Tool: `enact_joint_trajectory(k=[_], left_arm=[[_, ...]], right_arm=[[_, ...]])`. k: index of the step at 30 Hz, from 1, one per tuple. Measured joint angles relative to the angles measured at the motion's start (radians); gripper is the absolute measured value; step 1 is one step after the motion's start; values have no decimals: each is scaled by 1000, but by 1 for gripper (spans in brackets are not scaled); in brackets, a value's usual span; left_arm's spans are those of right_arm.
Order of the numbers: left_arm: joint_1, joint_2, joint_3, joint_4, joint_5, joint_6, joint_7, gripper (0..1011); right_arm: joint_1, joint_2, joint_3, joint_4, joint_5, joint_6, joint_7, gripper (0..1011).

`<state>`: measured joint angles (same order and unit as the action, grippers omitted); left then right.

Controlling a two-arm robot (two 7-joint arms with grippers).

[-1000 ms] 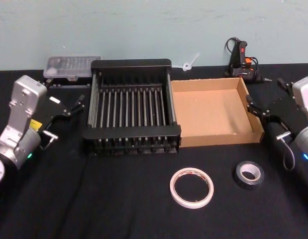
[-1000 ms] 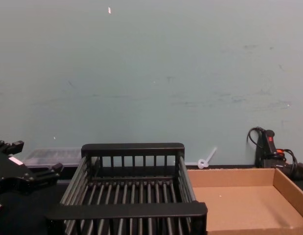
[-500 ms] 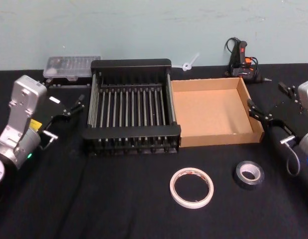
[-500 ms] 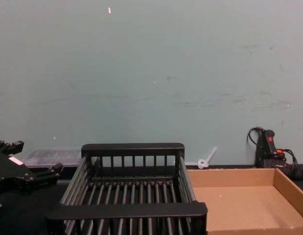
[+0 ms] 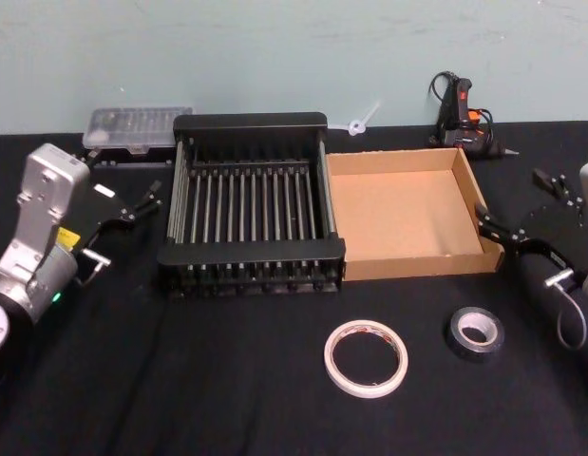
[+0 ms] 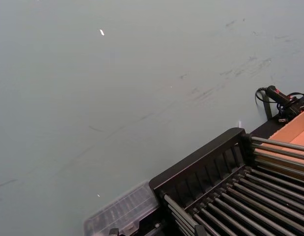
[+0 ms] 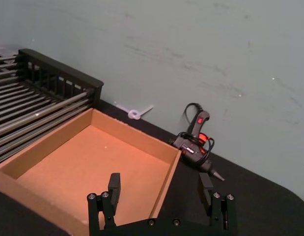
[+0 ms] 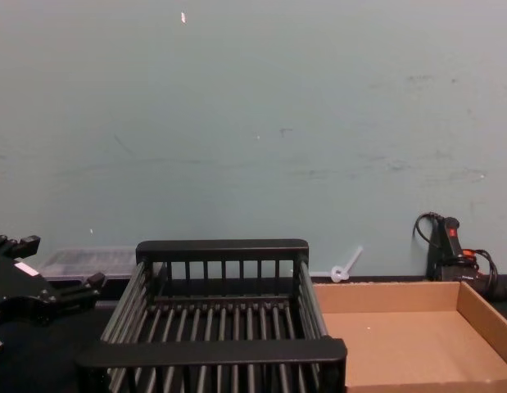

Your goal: Pick up the white tape and place it into the black box , Pick up the silver tape and place it into the brown box.

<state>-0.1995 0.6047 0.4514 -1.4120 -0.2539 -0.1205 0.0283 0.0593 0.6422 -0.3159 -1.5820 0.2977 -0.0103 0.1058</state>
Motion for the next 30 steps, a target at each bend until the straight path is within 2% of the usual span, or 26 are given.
enact_joint_trajectory(k=[13,22,30], left_arm=[[0,0,0,0,0,0,0,1001],[0,0,0,0,0,0,0,1001],[0,0,0,0,0,0,0,1002]], right_arm=[[-56,20,34,-63,-7,37,42,1002],[-115,29,85,-119,32,70,81,1002],[-149,25,111,-144,49,94,101,1002]])
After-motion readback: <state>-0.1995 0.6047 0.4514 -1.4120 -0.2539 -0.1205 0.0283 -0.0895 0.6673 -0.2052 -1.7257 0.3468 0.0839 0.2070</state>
